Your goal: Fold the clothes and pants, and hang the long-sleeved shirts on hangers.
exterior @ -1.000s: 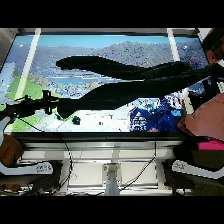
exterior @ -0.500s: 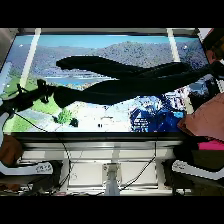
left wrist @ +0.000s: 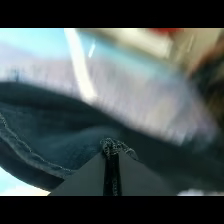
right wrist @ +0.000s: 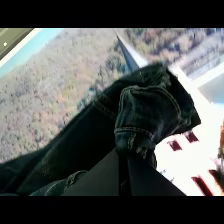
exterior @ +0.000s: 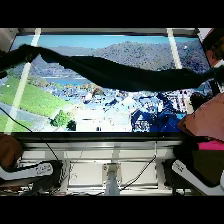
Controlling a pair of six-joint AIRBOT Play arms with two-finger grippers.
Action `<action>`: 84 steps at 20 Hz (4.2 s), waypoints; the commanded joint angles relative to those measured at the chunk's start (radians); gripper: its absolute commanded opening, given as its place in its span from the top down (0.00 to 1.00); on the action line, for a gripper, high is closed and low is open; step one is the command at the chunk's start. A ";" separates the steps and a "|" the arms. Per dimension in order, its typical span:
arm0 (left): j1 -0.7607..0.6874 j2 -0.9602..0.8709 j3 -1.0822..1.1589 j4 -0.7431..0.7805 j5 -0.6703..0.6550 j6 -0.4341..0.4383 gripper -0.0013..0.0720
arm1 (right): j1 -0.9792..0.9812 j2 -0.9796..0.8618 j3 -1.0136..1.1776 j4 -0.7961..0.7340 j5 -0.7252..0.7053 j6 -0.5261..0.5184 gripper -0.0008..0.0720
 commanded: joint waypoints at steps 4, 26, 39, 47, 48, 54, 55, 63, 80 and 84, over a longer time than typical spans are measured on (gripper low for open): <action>-0.006 0.042 -0.138 0.492 -0.256 0.029 0.96 | -0.063 0.260 -0.335 0.013 -0.015 0.003 0.96; 0.163 -0.208 -0.252 0.620 -0.073 -0.828 0.04 | -0.077 0.317 -0.335 -0.126 -0.010 0.003 0.96; 0.024 -0.367 -0.253 0.251 0.002 -0.794 0.36 | -0.077 0.318 -0.335 -0.125 -0.012 0.004 0.96; -0.055 -0.364 -0.252 -0.061 -0.106 -0.502 0.95 | -0.077 0.318 -0.335 -0.125 -0.012 0.003 0.96; -0.055 -0.357 -0.252 -0.106 -0.121 -0.467 0.95 | -0.077 0.318 -0.335 -0.125 -0.012 0.003 0.96; -0.050 -0.251 -0.180 -0.162 -0.124 -0.264 0.96 | -0.076 0.318 -0.335 -0.110 -0.085 0.003 0.96; -0.050 -0.233 -0.153 -0.128 -0.124 -0.235 0.96 | -0.076 0.318 -0.335 -0.102 -0.101 0.003 0.96; -0.050 -0.064 0.121 0.298 -0.117 -0.026 0.96 | -0.076 0.317 -0.266 -0.029 -0.105 0.003 0.96; -0.058 0.058 0.085 0.734 -0.764 0.060 0.96 | -0.077 0.320 -0.127 -0.852 0.658 0.110 0.96; -0.138 0.058 0.001 0.836 -0.764 0.074 0.96 | -0.077 0.320 -0.117 -0.896 0.700 0.105 0.96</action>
